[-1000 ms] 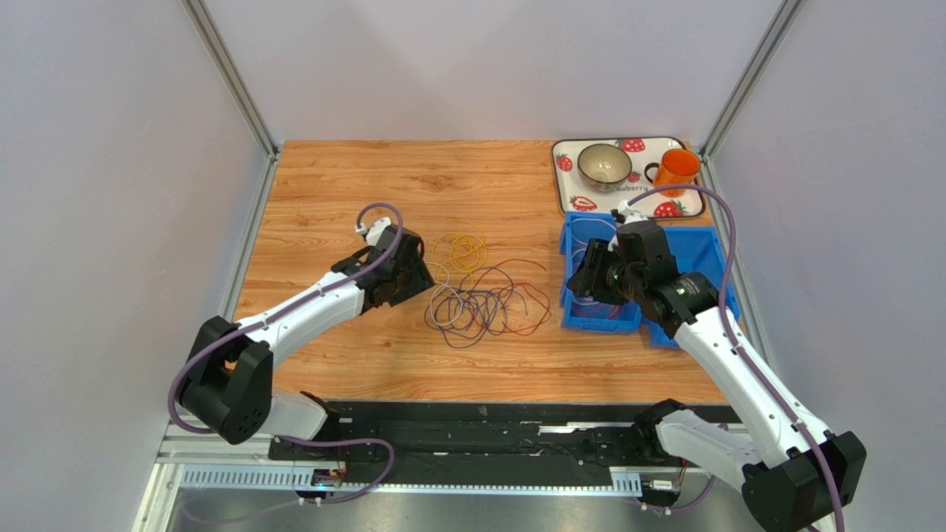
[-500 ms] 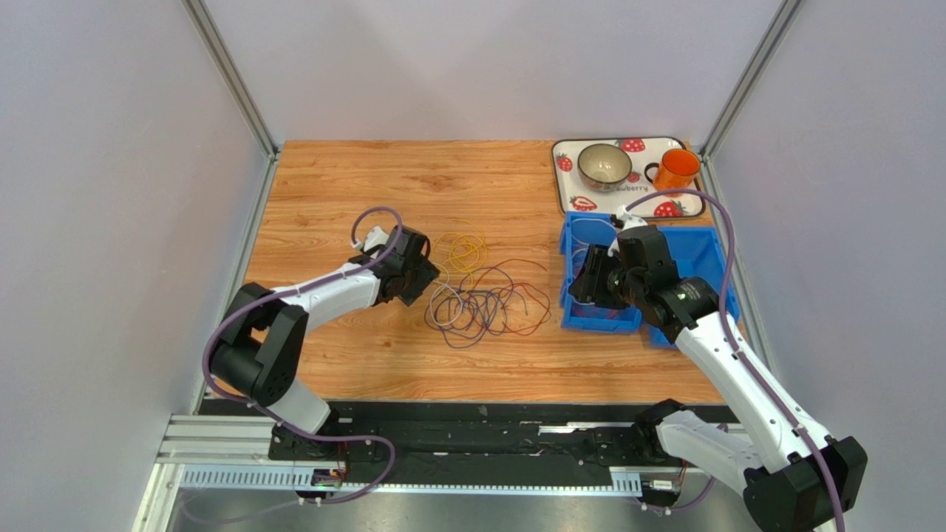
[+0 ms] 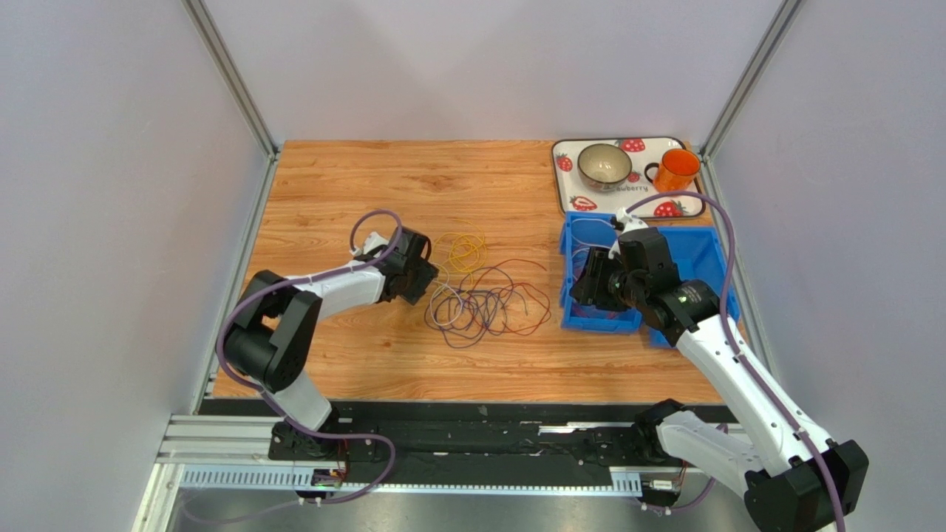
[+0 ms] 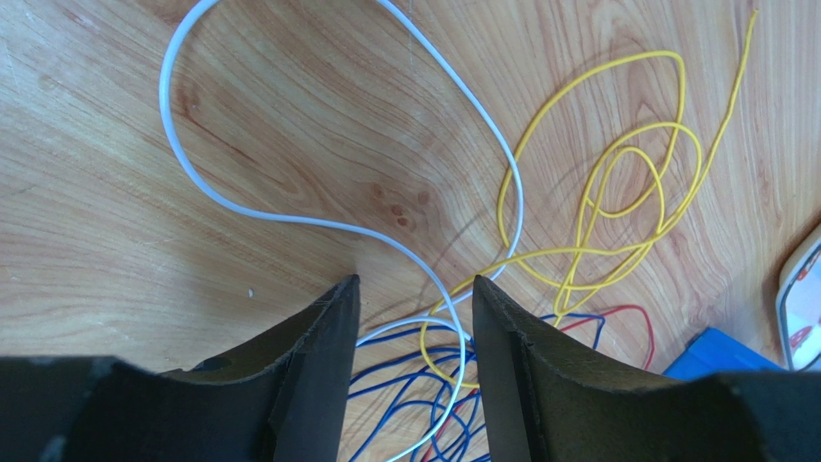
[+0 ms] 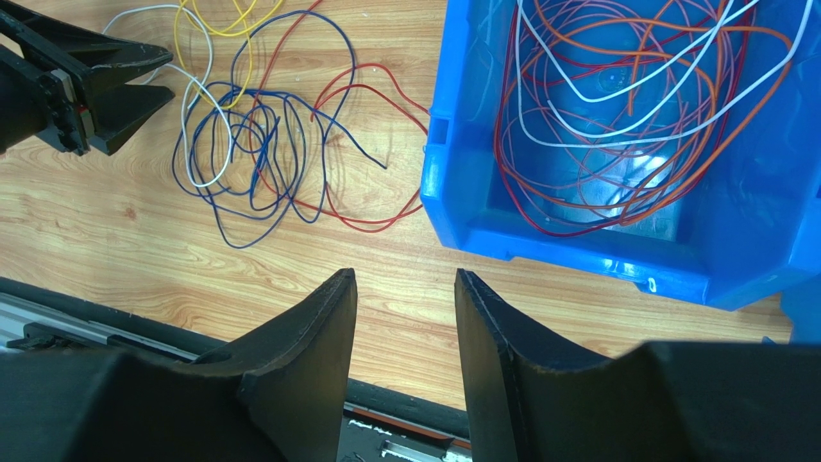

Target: Untangle the cables

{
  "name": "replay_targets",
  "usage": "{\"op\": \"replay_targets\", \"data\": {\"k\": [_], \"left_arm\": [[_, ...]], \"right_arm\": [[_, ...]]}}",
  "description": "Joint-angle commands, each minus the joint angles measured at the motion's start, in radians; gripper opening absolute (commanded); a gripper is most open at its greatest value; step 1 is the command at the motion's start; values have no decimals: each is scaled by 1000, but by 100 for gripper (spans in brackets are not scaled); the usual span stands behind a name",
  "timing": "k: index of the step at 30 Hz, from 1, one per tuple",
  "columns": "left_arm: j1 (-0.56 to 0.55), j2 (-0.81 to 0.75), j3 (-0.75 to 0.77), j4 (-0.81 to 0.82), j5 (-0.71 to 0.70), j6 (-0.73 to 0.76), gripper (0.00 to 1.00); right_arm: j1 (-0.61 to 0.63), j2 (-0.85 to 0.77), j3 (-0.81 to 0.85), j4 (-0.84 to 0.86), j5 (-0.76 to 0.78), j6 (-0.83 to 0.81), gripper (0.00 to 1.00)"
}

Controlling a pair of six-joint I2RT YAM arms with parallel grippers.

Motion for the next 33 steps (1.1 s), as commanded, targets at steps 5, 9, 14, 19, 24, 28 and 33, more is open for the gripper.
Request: {"op": "replay_targets", "data": {"k": [5, 9, 14, 19, 24, 28, 33], "left_arm": [[8, 54, 21, 46, 6, -40, 49], [8, 70, 21, 52, 13, -38, 37], [9, 70, 16, 61, 12, -32, 12], [9, 52, 16, 53, 12, -9, 0], [9, -24, 36, 18, 2, 70, 0], [9, -126, 65, -36, -10, 152, 0], [9, -248, 123, -151, -88, 282, 0]], "right_arm": [[3, -17, -7, 25, 1, -20, 45], [3, -17, -5, 25, 2, -20, 45], [2, -14, -5, 26, -1, -20, 44], [3, -18, -5, 23, -2, -15, 44], [5, -23, -1, 19, -5, -12, 43], [3, -22, 7, 20, -13, -5, 43], [3, -17, 16, 25, -36, 8, 43]]}}
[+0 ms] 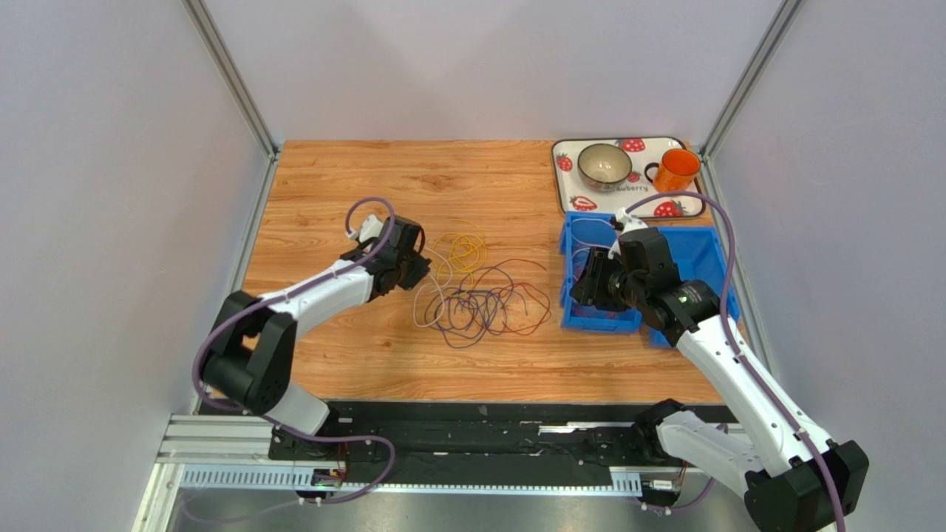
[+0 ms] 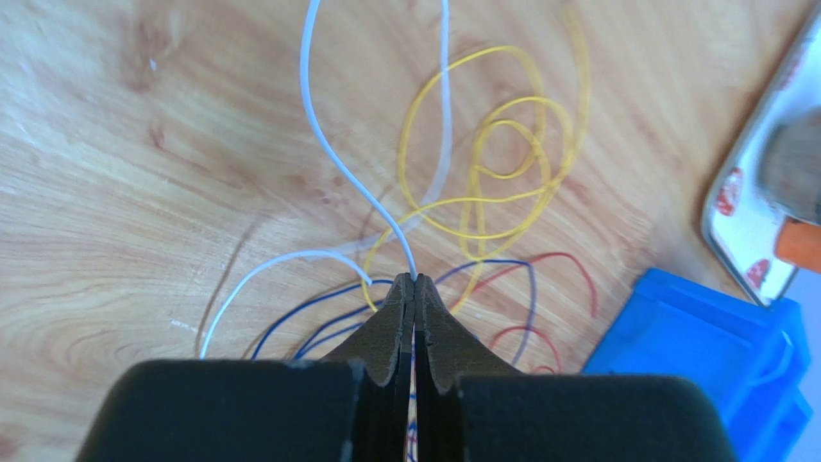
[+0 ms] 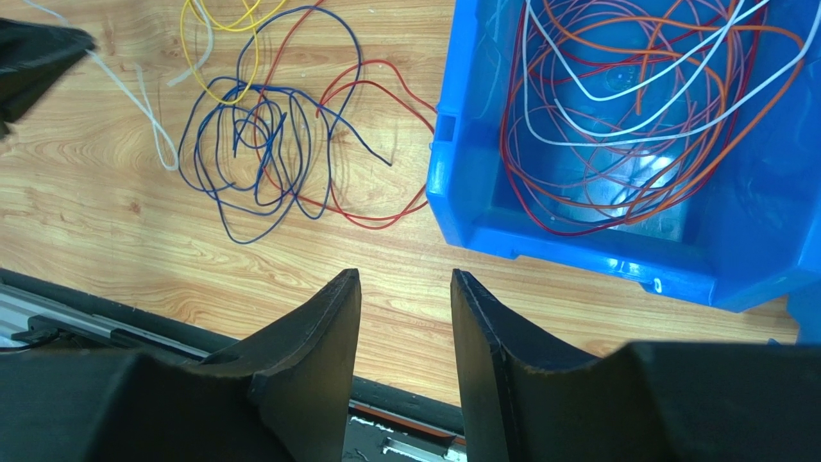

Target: Untangle the cables

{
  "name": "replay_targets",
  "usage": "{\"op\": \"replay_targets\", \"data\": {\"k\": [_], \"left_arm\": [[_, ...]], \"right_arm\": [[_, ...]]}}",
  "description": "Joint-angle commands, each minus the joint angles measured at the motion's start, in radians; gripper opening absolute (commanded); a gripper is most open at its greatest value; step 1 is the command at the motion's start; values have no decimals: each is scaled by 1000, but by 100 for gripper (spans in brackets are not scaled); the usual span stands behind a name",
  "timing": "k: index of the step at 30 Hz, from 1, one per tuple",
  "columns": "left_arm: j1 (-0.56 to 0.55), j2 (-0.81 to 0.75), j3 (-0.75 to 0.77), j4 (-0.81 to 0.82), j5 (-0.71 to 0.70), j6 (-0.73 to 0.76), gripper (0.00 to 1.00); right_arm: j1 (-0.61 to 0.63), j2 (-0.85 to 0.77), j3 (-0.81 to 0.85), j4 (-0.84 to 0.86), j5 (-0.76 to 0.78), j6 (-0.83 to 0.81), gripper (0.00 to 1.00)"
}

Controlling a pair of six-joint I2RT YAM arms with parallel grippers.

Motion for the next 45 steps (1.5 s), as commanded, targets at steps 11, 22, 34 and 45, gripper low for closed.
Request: {"op": "replay_targets", "data": {"k": [11, 22, 34, 45], "left_arm": [[5, -269, 391, -275, -63, 454, 0], [-34, -257, 433, -147, 308, 551, 0], [-152, -214, 416, -72, 431, 434, 0], [-198, -217, 313, 79, 572, 285, 0]], "right_arm": [[3, -25, 36, 25, -55, 36, 42], [3, -97, 59, 98, -265, 31, 45], [11, -165, 91, 313, -455, 56, 48], [38, -85, 137, 411, -458, 54, 47]]}}
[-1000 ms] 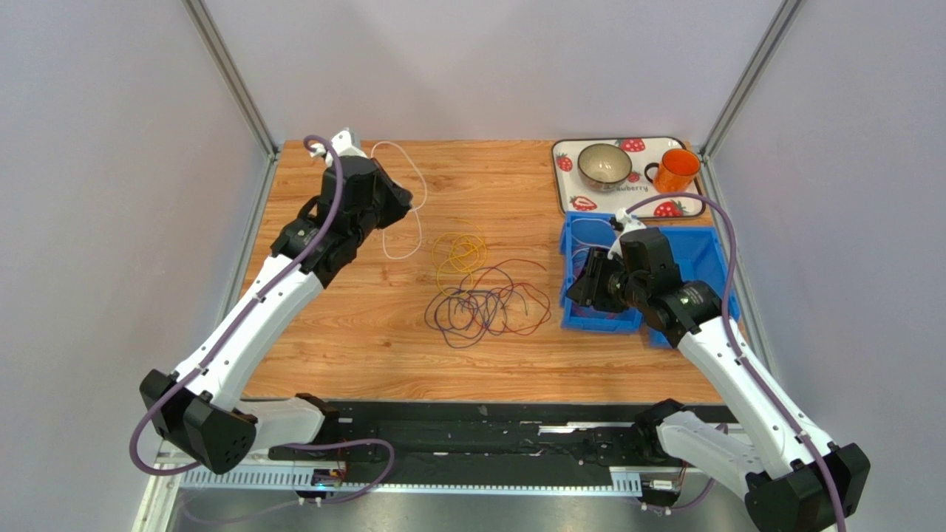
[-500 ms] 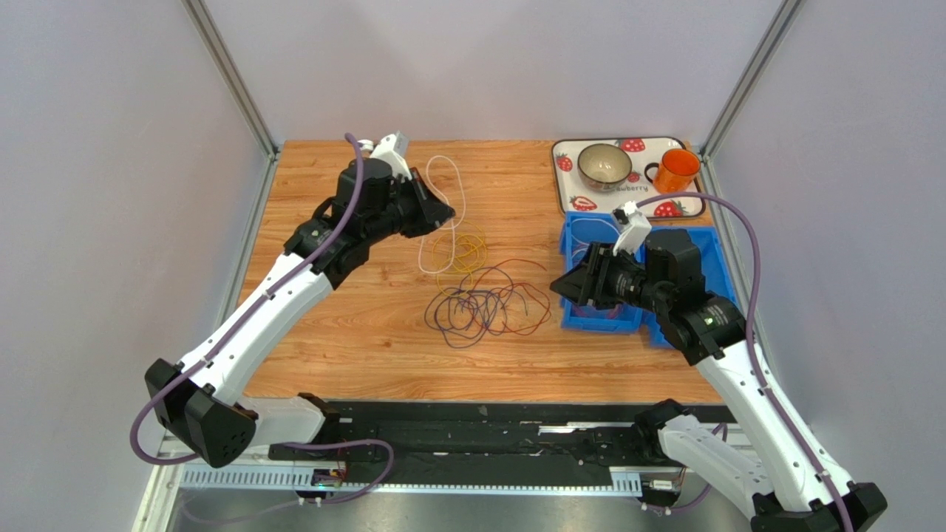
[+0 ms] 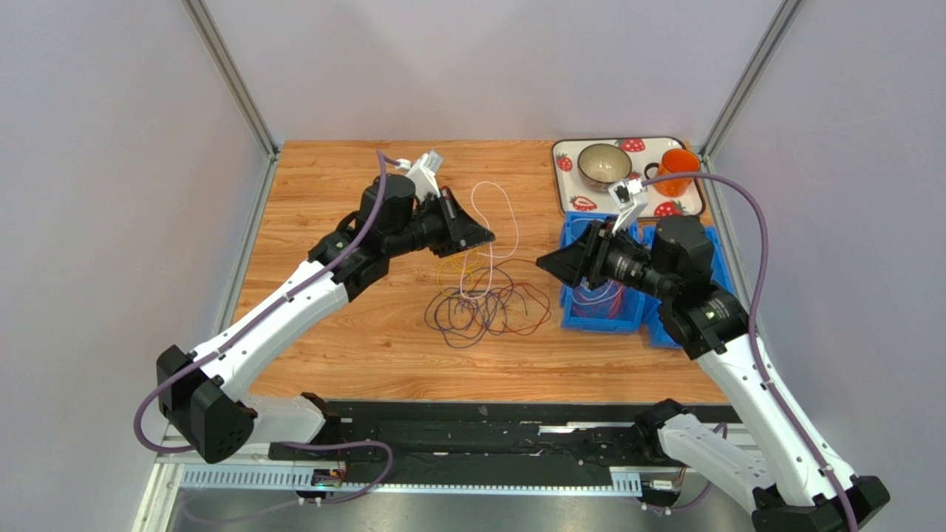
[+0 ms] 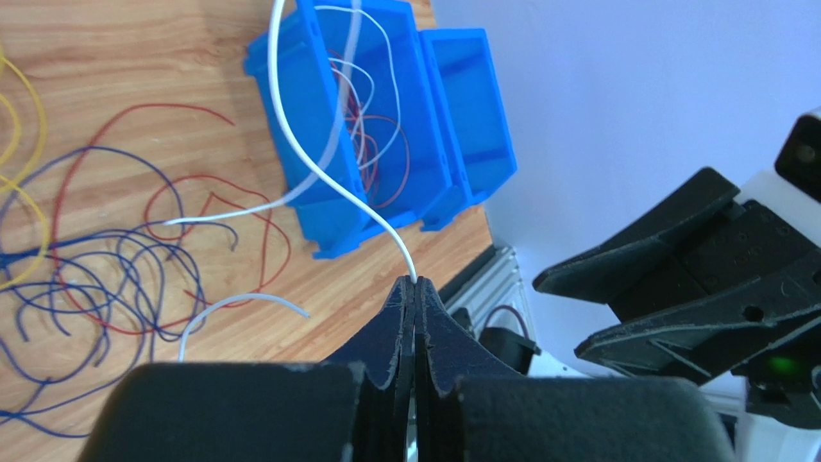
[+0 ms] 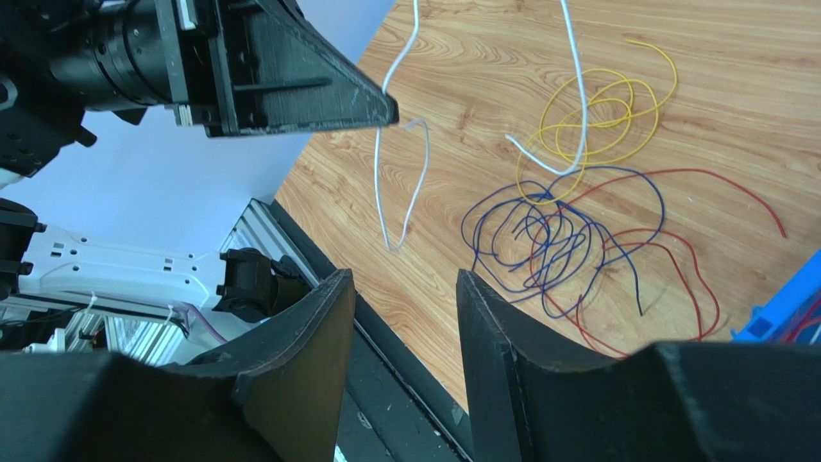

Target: Untangle the cables

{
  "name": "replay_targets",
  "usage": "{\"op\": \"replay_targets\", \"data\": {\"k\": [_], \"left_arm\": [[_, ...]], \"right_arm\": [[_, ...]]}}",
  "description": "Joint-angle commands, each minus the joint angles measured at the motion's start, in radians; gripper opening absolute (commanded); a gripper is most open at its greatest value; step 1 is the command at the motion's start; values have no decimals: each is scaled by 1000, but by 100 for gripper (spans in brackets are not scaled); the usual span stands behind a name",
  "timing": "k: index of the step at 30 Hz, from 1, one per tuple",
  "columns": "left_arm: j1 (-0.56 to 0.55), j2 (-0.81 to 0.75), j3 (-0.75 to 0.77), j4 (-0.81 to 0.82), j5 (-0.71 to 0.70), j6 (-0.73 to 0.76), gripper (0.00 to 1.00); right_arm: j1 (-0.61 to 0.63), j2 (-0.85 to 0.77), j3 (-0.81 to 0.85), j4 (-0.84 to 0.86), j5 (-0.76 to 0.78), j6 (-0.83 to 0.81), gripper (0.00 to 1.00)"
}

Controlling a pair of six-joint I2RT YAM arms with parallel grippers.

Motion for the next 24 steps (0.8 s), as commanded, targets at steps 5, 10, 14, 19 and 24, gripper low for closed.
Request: {"op": "replay_targets", "data": {"k": [5, 10, 14, 19, 24], "left_arm": [[-42, -7, -27, 125, 66, -73, 0], [-60, 5, -26, 134, 67, -78, 0], [-78, 10, -27, 145, 66, -84, 0], [-91, 19, -26, 153, 66, -88, 0], [-106, 25, -23, 161, 64, -91, 0]], "right_arm": [[58, 74, 58, 114, -4, 7, 46], [112, 108, 68, 126, 41, -5, 45], [137, 137, 81, 128, 55, -12, 44], [144, 157, 88, 140, 70, -16, 42], [147, 172, 94, 138, 82, -22, 39]]}}
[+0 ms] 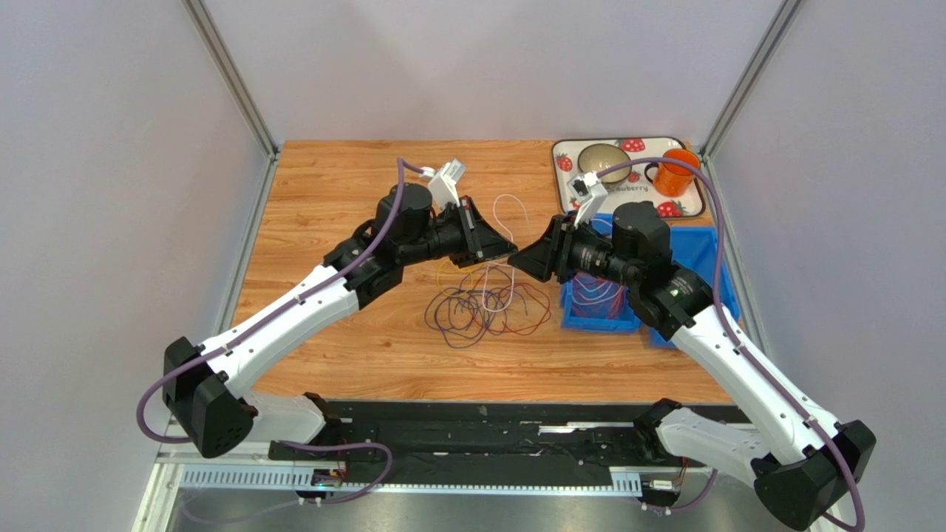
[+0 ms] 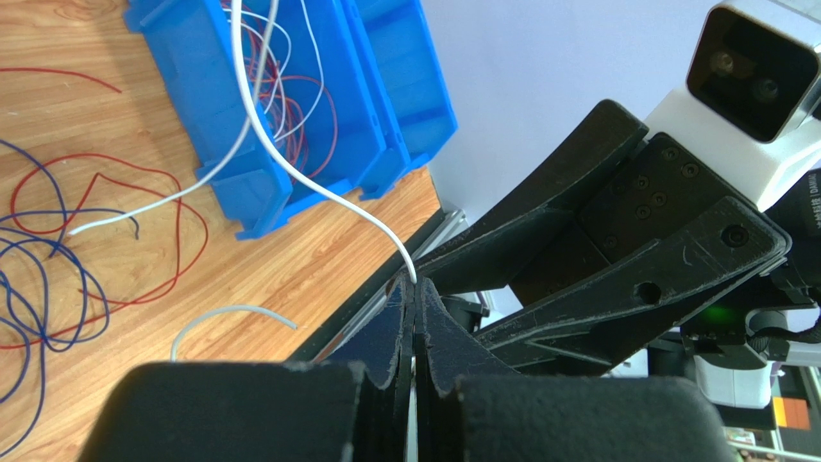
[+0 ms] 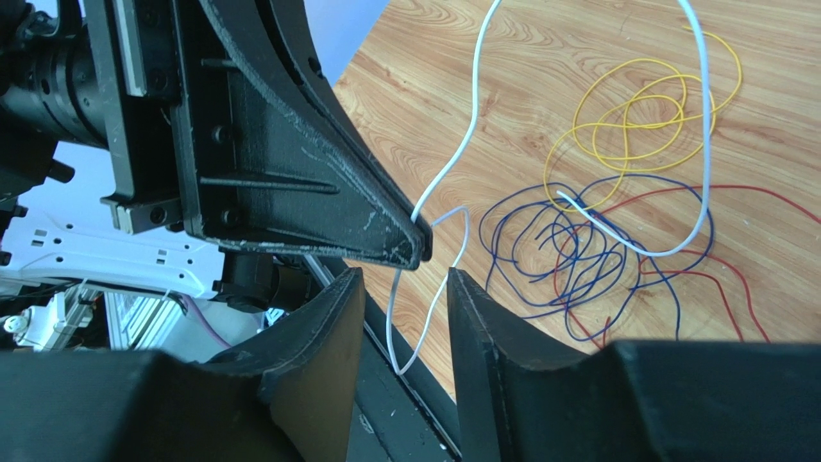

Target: Untangle the cables

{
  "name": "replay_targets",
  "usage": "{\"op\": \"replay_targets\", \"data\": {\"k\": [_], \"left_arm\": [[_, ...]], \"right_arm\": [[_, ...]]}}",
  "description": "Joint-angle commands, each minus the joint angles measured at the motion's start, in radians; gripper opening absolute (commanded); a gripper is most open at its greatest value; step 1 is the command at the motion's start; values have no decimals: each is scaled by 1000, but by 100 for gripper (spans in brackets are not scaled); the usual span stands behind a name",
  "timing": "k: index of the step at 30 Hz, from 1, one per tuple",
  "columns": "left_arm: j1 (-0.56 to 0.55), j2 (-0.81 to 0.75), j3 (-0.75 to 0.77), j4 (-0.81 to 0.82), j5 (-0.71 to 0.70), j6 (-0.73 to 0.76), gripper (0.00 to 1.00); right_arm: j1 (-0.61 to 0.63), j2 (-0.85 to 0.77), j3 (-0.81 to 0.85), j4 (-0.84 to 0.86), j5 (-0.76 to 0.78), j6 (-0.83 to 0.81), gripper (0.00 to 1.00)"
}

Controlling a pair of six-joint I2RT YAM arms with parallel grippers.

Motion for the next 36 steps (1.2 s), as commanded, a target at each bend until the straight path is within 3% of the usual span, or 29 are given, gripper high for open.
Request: {"op": "replay_targets", "data": {"k": [1, 7, 16, 20, 24, 26, 27, 29, 30, 32, 36], "left_arm": [[-15, 5, 3, 55, 8, -13, 0], [-21, 17, 11, 60, 11, -14, 0], [-32, 33, 26, 68, 14, -13, 0], [-34, 31, 25, 69, 17, -10, 0], [-32, 27, 25, 61, 23, -2, 1], [-32, 21, 31, 37, 25, 21, 11], [-32, 16, 43, 20, 20, 35, 25], [-32, -5, 60, -73, -21, 85, 42], [-32, -15, 81, -121, -47, 102, 57], [-31, -33, 109, -261, -126, 165, 64], [-17, -84, 174, -463, -251, 280, 68]], "right_arm": [[6, 7, 51, 49, 24, -17, 38], [7, 5, 47, 51, 34, -17, 24], [10, 4, 42, 43, 35, -16, 17], [10, 1, 47, 42, 40, -16, 0], [9, -9, 53, 36, 50, -16, 0], [9, -16, 62, 20, 63, -22, 0], [10, -19, 70, 10, 84, -27, 0], [9, -33, 85, -30, 110, -39, 0], [10, -36, 105, -45, 147, -53, 0], [10, -45, 131, -107, 188, -71, 0], [10, -42, 200, -203, 296, -108, 0]]}}
